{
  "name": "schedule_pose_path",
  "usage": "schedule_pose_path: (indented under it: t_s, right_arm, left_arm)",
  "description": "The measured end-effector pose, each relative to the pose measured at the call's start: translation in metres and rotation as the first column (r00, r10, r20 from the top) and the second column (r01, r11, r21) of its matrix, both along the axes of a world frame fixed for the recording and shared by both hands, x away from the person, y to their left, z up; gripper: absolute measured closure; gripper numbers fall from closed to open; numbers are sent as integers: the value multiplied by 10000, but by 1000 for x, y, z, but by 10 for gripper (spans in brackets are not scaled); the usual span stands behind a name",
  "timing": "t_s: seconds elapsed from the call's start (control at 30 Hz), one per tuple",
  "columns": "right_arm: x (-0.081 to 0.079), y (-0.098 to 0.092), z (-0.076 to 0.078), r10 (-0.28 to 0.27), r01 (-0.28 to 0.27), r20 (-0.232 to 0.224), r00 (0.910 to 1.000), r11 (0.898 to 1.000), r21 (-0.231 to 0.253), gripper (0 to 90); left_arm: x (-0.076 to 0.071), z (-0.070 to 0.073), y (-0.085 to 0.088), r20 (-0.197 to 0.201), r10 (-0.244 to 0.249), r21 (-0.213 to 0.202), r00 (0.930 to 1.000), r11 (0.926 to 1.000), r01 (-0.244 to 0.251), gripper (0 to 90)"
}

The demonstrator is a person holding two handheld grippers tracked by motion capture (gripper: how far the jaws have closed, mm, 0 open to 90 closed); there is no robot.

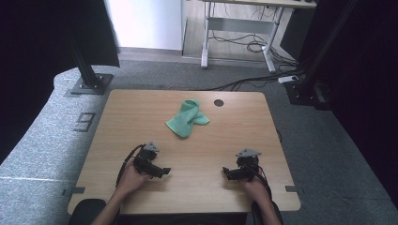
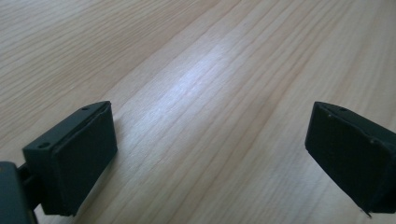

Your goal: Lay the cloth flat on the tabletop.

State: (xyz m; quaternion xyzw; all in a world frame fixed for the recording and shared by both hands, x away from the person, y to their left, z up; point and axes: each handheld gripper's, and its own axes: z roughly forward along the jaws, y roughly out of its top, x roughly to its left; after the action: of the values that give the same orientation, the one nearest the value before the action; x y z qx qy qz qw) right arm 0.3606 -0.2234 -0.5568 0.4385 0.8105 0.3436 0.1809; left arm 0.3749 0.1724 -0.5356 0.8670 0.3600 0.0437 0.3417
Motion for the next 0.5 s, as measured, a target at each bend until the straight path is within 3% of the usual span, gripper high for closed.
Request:
schedule_pose_path:
  t_s: [0.13, 0.3, 0.4, 0.5]
  right_arm:
    - [0, 0, 0, -3, 3, -4, 10000, 10000, 6, 0]
    - [-1, 1, 0, 0, 0, -12, 10000, 10000, 1, 0]
    - [-1, 1, 0, 20, -20, -5, 10000, 10000, -10, 0]
    - [-1, 1, 0, 33, -33, -7, 10000, 10000, -3, 0]
  left_arm:
    - [3, 6, -5, 303, 35, 210, 9995, 9998, -41, 0]
    - [9, 11, -10, 405, -11, 167, 9992, 9999, 4, 0]
    - [14, 14, -13, 728, -99, 449, 9973, 9990, 66, 0]
    - [21, 18, -15, 938, -26, 465, 9956, 9989, -18, 0]
